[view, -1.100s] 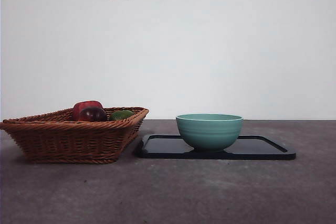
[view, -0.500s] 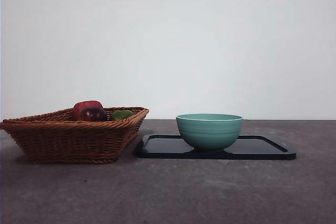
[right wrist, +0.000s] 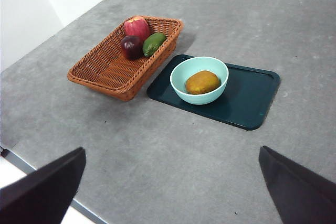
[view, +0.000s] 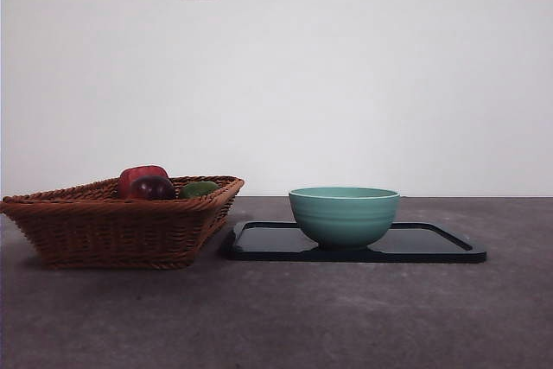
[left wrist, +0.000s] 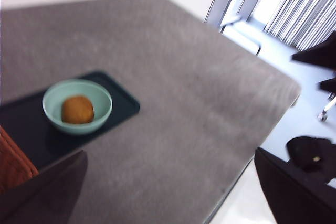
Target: Pick up the wifruite, put it on the bowl, pick up the plate, put it on desk
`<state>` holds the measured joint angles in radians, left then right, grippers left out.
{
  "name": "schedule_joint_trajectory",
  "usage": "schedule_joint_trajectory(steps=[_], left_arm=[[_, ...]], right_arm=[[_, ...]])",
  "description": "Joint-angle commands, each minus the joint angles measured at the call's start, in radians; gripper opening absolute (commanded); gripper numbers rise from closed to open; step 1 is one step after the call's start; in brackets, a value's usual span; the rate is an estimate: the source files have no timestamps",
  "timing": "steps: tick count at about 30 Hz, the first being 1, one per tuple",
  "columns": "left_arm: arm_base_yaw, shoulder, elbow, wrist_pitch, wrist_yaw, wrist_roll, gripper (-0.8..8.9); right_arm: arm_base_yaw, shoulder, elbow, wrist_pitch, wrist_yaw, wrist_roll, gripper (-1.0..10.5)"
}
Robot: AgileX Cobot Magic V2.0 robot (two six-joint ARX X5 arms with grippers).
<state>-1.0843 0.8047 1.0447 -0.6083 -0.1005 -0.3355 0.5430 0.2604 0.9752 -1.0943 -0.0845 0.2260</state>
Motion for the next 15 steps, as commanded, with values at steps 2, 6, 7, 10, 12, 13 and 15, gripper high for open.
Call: schedule_joint_trajectory(steps=[2, 6, 7, 10, 12, 13, 15], left_arm=[[0.008, 0.135, 0.079, -0.032, -0.001, -0.059, 5.23], [0.035, 0.298, 0.184, -0.151, 0.000, -0.065, 5.33], [0.043, 0.344, 0.220, -0.189, 0.000, -0.059, 5.33], [0.066, 0.476, 0.325, -0.289, 0.000, -0.014, 5.38], [0.079, 0.556, 0.385, -0.330, 0.000, 0.015, 5.41], [0.086, 0.599, 0.417, -0.346, 0.000, 0.031, 5.42], [0.100, 0.671, 0.469, -0.369, 0.000, 0.055, 5.53]], right_arm=[[0.006, 0.002, 0.010, 0.009, -0.006, 0.014, 5.7], [0.006, 0.002, 0.010, 0.009, -0.008, 0.021, 5.7], [0.006, 0.002, 0.010, 0.009, -0.013, 0.021, 5.7], [0.006, 0.002, 0.010, 0.008, -0.020, 0.021, 5.7], [0.006, 0.002, 0.010, 0.008, -0.020, 0.021, 5.7], [0.006, 0.002, 0.010, 0.008, -0.020, 0.021, 5.7], [0.006, 0.002, 0.010, 0.008, -0.020, 0.021, 5.7]])
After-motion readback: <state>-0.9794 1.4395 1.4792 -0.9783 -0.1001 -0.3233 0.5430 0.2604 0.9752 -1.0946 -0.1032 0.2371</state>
